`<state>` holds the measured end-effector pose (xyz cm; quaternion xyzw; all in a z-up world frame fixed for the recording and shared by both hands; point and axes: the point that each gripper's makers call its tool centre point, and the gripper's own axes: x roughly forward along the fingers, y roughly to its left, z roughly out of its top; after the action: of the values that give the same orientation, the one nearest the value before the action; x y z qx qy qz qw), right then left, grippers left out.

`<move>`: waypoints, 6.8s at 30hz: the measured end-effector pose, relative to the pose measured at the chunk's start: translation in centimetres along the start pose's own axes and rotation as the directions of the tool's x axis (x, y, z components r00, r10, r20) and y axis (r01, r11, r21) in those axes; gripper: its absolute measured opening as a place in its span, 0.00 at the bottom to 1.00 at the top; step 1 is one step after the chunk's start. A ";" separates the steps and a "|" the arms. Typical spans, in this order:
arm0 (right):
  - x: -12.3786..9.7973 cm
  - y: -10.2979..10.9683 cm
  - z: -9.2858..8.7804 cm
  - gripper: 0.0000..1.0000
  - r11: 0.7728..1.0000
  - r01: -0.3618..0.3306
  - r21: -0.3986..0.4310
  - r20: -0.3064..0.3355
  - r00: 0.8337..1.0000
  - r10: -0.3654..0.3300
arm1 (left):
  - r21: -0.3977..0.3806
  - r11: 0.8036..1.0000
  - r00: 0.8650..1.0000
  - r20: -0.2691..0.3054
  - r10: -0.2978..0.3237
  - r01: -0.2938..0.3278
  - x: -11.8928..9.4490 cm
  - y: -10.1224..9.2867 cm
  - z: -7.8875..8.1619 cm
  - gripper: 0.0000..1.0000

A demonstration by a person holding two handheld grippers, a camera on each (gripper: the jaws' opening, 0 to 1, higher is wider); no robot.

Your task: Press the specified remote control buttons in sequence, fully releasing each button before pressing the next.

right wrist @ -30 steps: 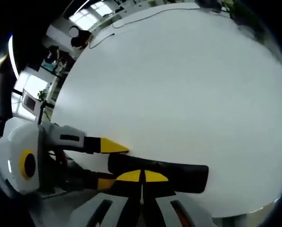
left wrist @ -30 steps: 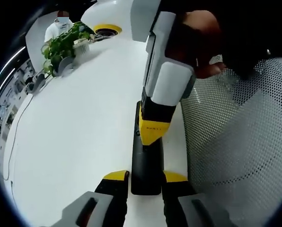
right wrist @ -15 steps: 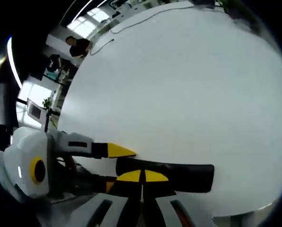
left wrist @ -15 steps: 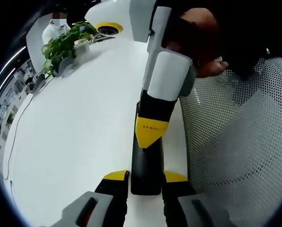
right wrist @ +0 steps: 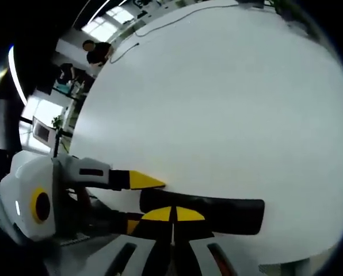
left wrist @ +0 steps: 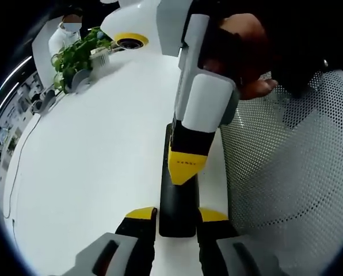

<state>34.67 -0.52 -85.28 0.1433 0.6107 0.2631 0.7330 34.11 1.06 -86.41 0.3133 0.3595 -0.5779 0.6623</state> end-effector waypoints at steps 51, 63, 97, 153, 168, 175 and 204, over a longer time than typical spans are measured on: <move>-1.3 0.5 1.5 0.00 0.991 0.075 -0.111 0.084 0.994 -0.066 | -0.014 1.000 0.999 -0.034 0.017 -0.017 0.0 -0.2 0.0 0.25; -13.0 0.9 6.3 0.00 0.933 0.248 -0.259 0.500 0.861 -0.091 | -0.010 0.999 0.994 -0.094 0.050 -0.051 0.1 -0.3 0.1 0.25; -24.7 -5.5 1.5 0.52 0.875 0.475 -0.093 0.836 0.514 -0.190 | -0.069 0.997 0.980 -0.199 0.030 -0.045 0.2 1.4 -0.1 0.24; -23.0 -7.0 1.5 0.38 0.776 0.623 -0.096 0.800 0.513 -0.313 | -0.043 0.998 0.943 -0.332 0.023 -0.039 -0.6 15.2 -1.5 0.24; -22.8 -7.3 1.3 0.35 0.771 0.630 -0.092 0.785 0.522 -0.333 | -0.051 0.997 0.937 -0.348 0.029 -0.049 -0.6 19.7 -1.6 0.24; -22.7 -7.4 1.3 0.33 0.772 0.630 -0.091 0.782 0.525 -0.336 | -0.042 0.998 0.931 -0.363 0.031 -0.049 -0.5 21.6 -1.7 0.25; -22.2 -8.1 1.0 0.28 0.759 0.645 -0.093 0.748 0.548 -0.375 | -0.084 0.994 0.909 -0.415 0.029 -0.070 -0.2 28.7 -1.2 0.26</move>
<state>34.77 -19.53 -71.18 -0.0927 0.2478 0.0671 0.9620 62.42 6.08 -86.87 0.4050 0.5110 -0.4632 0.6002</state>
